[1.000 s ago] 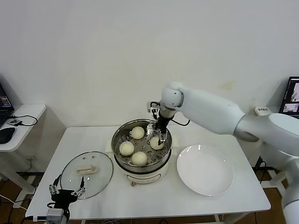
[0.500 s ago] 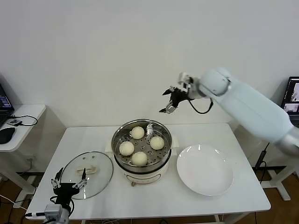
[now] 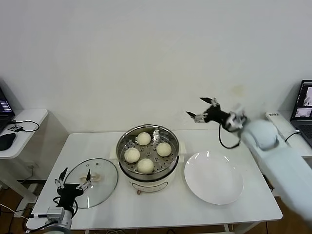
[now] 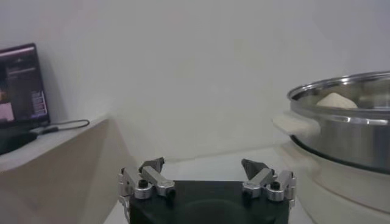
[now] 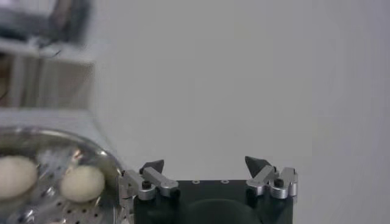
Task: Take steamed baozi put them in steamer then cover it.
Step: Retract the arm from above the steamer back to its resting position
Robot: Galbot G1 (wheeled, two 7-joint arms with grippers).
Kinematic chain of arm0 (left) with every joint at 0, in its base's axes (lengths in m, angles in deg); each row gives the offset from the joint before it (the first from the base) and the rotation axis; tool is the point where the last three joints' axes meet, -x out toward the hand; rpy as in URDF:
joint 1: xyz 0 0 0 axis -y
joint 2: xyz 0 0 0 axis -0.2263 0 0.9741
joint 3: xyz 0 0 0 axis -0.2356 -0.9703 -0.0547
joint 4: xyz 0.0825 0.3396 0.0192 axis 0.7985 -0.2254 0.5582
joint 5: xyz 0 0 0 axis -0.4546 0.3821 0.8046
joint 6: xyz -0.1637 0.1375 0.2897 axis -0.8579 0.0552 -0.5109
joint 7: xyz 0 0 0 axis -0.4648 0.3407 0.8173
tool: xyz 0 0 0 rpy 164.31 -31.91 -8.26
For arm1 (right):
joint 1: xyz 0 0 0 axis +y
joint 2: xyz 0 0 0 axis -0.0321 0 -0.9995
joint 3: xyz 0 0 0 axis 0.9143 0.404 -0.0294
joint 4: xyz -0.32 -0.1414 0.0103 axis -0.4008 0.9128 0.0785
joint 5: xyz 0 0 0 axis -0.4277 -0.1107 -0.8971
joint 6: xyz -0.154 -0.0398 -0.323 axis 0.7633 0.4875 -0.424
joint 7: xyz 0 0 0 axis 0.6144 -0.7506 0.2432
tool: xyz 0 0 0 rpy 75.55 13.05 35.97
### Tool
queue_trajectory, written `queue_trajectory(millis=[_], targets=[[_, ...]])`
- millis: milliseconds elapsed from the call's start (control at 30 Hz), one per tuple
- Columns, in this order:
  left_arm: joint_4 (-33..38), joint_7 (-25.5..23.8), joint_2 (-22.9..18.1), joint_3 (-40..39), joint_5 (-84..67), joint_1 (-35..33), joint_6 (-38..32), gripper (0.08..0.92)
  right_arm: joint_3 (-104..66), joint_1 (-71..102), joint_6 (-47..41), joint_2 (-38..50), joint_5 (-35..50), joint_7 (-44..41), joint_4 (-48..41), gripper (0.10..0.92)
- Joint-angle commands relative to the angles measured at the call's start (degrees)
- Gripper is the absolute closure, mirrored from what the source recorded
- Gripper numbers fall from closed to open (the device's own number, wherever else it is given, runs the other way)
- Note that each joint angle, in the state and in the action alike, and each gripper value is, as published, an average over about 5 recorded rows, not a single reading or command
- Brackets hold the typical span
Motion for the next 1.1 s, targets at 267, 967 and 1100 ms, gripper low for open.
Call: queue_trajectory(millis=[267, 967, 1100], targets=[[-5.62, 8.22, 3.44, -2.33, 51.3, 1.65, -13.35, 0.177, -33.15, 41.85, 9.65, -10.54, 1.14, 4.76, 7.85, 0.203], [-11.46, 9.89, 4.39, -6.76, 73.61, 0.48, -2.75, 0.177, -34.16, 44.8, 11.21, -13.24, -0.45, 2.78, 7.38, 0.203], [-12.74, 8.63, 4.84, -7.85, 74.12, 1.45, -0.34, 0.177, -34.52, 45.37, 11.46, -13.57, -0.78, 2.39, 7.56, 0.203]])
